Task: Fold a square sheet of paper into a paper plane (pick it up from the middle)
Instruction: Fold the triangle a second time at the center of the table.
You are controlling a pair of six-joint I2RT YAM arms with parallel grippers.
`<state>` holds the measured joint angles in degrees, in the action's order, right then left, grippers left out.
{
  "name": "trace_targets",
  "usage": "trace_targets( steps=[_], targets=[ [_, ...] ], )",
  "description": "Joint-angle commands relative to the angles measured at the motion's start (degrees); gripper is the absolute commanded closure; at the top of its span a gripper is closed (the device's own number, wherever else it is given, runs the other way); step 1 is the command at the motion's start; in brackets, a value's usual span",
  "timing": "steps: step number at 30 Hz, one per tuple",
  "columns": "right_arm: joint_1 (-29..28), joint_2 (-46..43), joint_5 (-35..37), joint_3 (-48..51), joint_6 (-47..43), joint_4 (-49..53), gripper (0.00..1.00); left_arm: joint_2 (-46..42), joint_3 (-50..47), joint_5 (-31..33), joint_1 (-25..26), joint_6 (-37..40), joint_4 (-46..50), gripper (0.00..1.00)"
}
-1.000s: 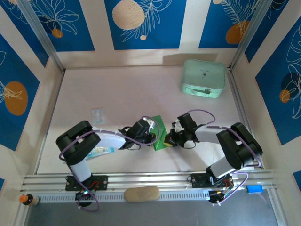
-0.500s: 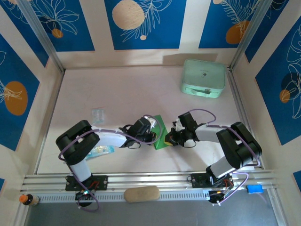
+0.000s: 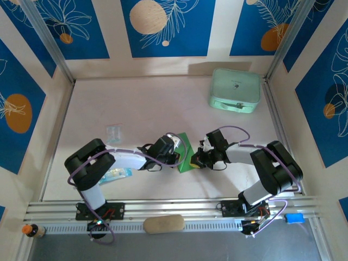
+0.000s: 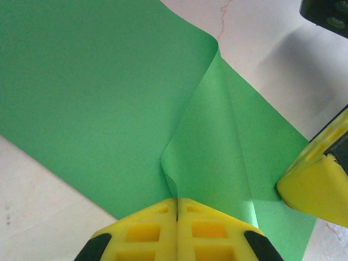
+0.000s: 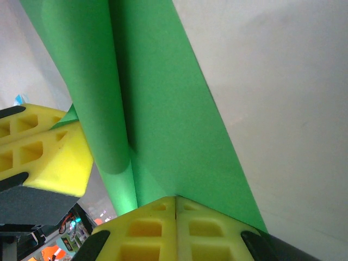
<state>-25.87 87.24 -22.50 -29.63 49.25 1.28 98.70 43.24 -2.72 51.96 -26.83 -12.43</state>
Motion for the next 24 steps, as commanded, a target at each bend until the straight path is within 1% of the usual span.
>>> trace_targets(
  steps=[1,8,17,24],
  targets=[
    [0.38,1.34,1.75,0.58,-0.59,3.0,1.0,-0.52,1.05,0.53,-0.72,1.47,-0.42,0.98],
    [0.47,1.53,1.54,0.5,-0.74,3.02,1.0,-0.02,0.43,-1.05,-1.23,1.42,-3.63,0.96],
    [0.62,1.53,1.69,0.58,-0.74,2.87,1.0,0.46,0.53,-1.72,-2.13,1.17,-3.14,0.96],
    [0.6,1.62,1.58,0.55,-0.74,2.8,1.0,1.14,0.4,-2.81,-2.45,1.0,-4.81,0.95]
  ],
)
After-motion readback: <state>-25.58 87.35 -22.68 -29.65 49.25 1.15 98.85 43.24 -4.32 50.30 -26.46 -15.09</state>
